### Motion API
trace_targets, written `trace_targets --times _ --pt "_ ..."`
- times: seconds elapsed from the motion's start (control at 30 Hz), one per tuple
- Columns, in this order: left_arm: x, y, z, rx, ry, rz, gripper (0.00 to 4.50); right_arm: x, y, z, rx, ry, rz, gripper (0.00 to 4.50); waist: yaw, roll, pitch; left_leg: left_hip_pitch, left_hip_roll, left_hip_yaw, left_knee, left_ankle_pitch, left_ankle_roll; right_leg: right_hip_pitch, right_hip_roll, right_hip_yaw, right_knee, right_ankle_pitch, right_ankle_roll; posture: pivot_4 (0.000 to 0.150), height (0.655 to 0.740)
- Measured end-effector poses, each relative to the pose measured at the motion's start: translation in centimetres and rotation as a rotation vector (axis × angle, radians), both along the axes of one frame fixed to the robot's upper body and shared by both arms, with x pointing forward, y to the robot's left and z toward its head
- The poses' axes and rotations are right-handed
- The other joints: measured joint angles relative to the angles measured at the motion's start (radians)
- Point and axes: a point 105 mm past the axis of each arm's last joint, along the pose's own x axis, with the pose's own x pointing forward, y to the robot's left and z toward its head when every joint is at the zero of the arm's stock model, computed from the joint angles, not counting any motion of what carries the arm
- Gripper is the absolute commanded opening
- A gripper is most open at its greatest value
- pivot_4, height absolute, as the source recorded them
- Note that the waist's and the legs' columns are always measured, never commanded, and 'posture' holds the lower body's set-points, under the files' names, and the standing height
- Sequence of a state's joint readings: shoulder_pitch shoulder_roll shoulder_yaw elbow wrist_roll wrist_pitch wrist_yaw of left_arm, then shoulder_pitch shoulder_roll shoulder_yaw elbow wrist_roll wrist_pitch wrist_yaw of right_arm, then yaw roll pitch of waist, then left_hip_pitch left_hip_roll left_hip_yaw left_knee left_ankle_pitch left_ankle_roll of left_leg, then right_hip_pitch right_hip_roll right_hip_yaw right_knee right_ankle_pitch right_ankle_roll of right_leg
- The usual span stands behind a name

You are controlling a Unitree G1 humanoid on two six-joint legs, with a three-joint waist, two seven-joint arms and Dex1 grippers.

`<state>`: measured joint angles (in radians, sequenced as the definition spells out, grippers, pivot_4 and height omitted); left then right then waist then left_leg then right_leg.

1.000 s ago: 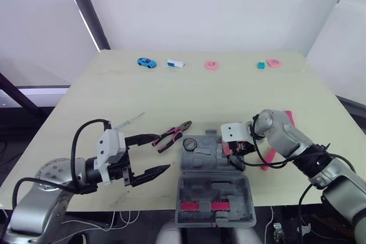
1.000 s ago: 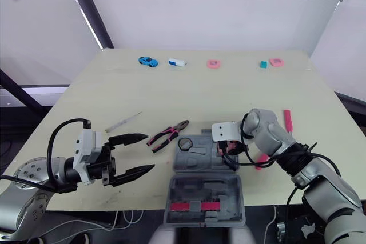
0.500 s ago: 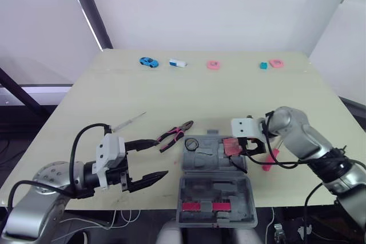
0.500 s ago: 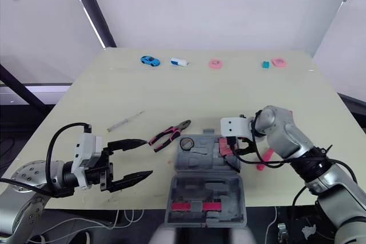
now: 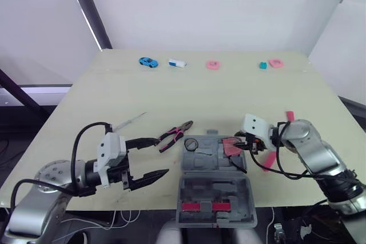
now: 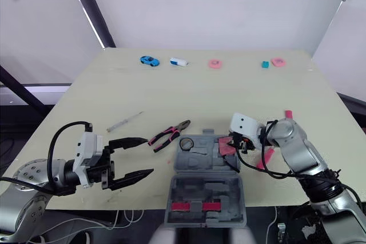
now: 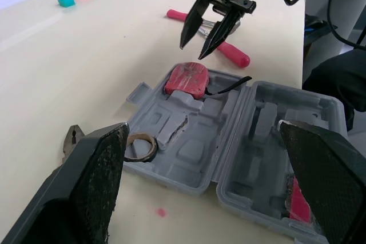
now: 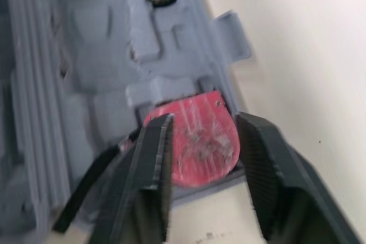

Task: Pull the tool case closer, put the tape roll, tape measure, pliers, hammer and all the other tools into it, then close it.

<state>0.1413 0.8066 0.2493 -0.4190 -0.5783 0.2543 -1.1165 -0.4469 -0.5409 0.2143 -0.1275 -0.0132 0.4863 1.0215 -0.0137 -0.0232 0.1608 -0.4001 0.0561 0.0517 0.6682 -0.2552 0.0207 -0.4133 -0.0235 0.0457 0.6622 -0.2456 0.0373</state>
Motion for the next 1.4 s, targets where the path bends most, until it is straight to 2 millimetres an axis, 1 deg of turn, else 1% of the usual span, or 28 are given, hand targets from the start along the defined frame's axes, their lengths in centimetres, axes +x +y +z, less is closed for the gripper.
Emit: trace_targets --times 0.1,0.17,0.27,0.3,0.37,0.5,0.57,0.63,0.77,0.83,0.97,1.1,1.17,1.27,1.4 --pt "0.0 -0.3 -0.1 -0.004 0.001 -0.013 4.5 0.0 0.7 0.1 0.13 -0.012 -0.022 1.76 0.0 0.0 0.0 0.0 0.0 0.0 0.0 0.0 0.0 0.0 0.0 0.0 0.0 0.0 0.0 0.15 0.74" --pt "0.1 -0.3 -0.2 -0.005 0.004 -0.018 4.5 0.0 0.7 -0.5 0.216 -0.011 -0.049 1.76 0.0 0.0 0.0 0.0 0.0 0.0 0.0 0.0 0.0 0.0 0.0 0.0 0.0 0.0 0.0 0.15 0.74" --pt "0.2 -0.2 -0.3 -0.006 0.007 -0.016 4.5 0.0 0.6 -1.6 0.265 -0.003 -0.064 1.76 -0.001 0.0 0.0 0.0 0.0 0.0 0.0 0.0 0.0 0.0 0.0 0.0 0.0 0.0 0.0 0.15 0.74" --pt "0.4 0.0 -0.3 -0.008 0.009 -0.012 4.5 0.3 0.6 -1.9 0.313 -0.002 -0.083 1.76 -0.001 0.0 0.0 0.0 0.0 0.0 0.0 0.0 0.0 0.0 0.0 0.0 0.0 0.0 0.0 0.15 0.74" --pt "0.5 0.0 -0.2 -0.009 0.002 -0.013 4.5 0.6 0.3 -2.3 0.336 -0.016 -0.097 1.76 -0.002 0.0 0.0 0.0 0.0 0.0 0.0 0.0 0.0 0.0 0.0 0.0 0.0 0.0 0.0 0.15 0.74" --pt "0.6 0.0 0.0 -0.009 -0.005 -0.015 4.5 1.2 -0.6 -3.8 0.352 -0.018 -0.128 1.76 -0.002 0.0 0.0 0.0 0.0 0.0 0.0 0.0 0.0 0.0 0.0 0.001 0.0 0.0 0.0 0.15 0.74" --pt "0.7 0.0 0.0 -0.009 -0.006 -0.015 4.5 1.2 -0.7 -4.5 0.36 -0.002 -0.133 1.76 -0.002 0.0 0.0 0.0 0.0 0.0 0.0 0.0 0.0 0.0 0.0 0.001 0.0 0.0 0.0 0.15 0.74" --pt "0.7 0.0 0.0 -0.009 -0.006 -0.014 4.5 1.0 -0.6 -5.8 0.383 0.035 -0.137 1.76 -0.002 0.0 0.0 0.0 0.0 0.0 0.0 0.0 0.0 0.0 0.001 0.001 0.0 0.0 0.0 0.15 0.74" --pt "0.7 0.0 0.0 -0.009 -0.007 -0.014 4.5 1.1 -0.4 -6.6 0.409 0.028 -0.142 1.76 -0.004 0.0 0.0 0.002 0.0 0.0 0.0 0.0 0.0 0.001 0.001 0.001 0.001 0.0 0.0 0.15 0.74" --pt "0.6 0.1 -0.1 -0.009 -0.004 -0.011 4.5 1.3 -0.6 -7.4 0.401 0.042 -0.161 1.76 -0.004 -0.001 -0.001 0.002 0.0 0.0 0.0 0.0 0.0 0.002 0.001 0.001 0.0 0.0 0.0 0.15 0.74" --pt "0.6 0.2 -0.1 -0.008 -0.003 -0.005 4.5 1.8 -0.4 -8.0 0.368 0.057 -0.159 1.76 -0.006 -0.004 -0.005 0.005 0.001 0.0 0.0 0.0 0.0 0.003 0.001 0.001 0.001 0.0 0.0 0.15 0.74" --pt "0.5 0.4 -0.3 -0.005 0.007 0.007 4.5 1.9 -0.3 -9.0 0.32 0.11 -0.158 1.76 -0.006 -0.008 -0.015 0.008 0.001 0.0 -0.001 0.0 0.0 0.005 0.0 0.001 0.001 0.0 0.0 0.15 0.74" --pt "0.5 0.4 -0.3 -0.006 0.006 0.008 4.5 2.1 -0.4 -9.2 0.308 0.119 -0.162 1.76 -0.005 -0.012 -0.019 0.011 0.001 0.0 -0.001 0.0 0.0 0.008 0.0 0.001 0.0 0.0 -0.001 0.15 0.74" --pt "0.5 0.4 -0.3 -0.005 0.003 0.009 4.5 2.2 -0.4 -9.5 0.297 0.126 -0.172 1.76 -0.005 -0.012 -0.02 0.022 0.002 -0.002 -0.003 0.0 0.0 0.017 -0.004 0.002 -0.001 -0.001 0.0 0.15 0.74" --pt "0.6 0.4 -0.3 -0.007 0.002 0.011 4.5 2.1 -0.4 -9.5 0.3 0.105 -0.172 1.76 -0.005 -0.012 -0.021 0.022 0.002 -0.003 -0.003 0.0 0.0 0.017 -0.006 0.001 -0.001 -0.001 0.0 0.15 0.74"
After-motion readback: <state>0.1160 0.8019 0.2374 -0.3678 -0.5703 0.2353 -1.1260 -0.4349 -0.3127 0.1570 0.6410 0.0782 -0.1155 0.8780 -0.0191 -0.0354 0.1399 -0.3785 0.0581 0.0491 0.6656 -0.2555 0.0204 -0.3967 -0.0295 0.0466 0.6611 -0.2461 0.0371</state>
